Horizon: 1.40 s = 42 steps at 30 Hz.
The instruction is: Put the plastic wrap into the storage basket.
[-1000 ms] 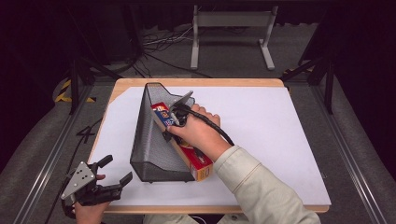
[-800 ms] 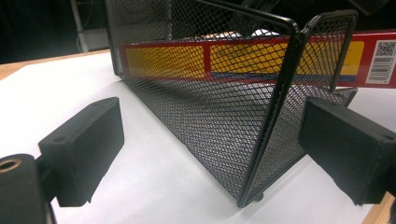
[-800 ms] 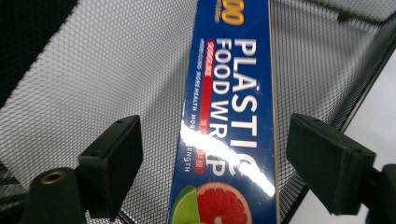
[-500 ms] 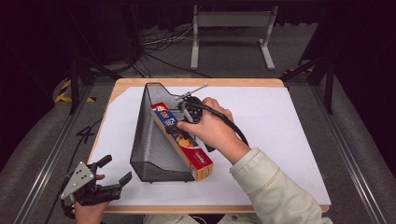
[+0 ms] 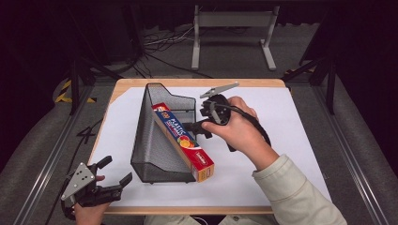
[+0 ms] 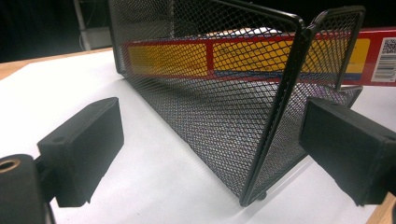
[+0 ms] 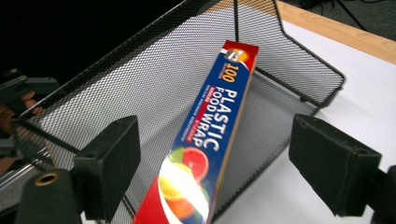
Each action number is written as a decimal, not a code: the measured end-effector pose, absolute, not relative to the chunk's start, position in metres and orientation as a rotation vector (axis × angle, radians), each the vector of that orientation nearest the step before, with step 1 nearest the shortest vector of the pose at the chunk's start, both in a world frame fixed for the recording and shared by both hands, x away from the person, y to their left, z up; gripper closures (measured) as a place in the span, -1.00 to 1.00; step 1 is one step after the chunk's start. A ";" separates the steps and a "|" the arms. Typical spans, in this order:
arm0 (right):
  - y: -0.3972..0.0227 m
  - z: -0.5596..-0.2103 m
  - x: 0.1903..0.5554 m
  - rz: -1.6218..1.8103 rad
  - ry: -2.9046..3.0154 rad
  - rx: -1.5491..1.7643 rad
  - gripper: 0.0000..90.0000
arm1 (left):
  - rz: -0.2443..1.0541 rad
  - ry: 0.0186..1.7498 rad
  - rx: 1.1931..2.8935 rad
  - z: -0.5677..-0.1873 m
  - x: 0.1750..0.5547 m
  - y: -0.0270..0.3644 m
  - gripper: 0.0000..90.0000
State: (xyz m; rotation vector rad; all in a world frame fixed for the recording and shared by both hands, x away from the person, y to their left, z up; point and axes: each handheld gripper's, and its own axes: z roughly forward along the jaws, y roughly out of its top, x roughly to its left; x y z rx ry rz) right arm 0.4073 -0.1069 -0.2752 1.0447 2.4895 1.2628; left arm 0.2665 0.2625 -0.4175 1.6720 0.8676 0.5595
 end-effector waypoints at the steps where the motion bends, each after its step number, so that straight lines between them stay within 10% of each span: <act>1: -0.112 -0.274 0.406 1.270 2.483 1.041 -0.61 | 0.560 0.869 1.670 -0.418 0.266 0.263 -0.84; 21: -0.246 -0.285 0.364 1.379 2.286 0.979 -0.61 | 0.568 0.875 1.672 -0.417 0.264 0.262 -0.83; 42: -0.340 -0.403 0.329 1.375 2.032 1.129 -0.60 | 0.571 0.878 1.678 -0.417 0.264 0.262 -0.84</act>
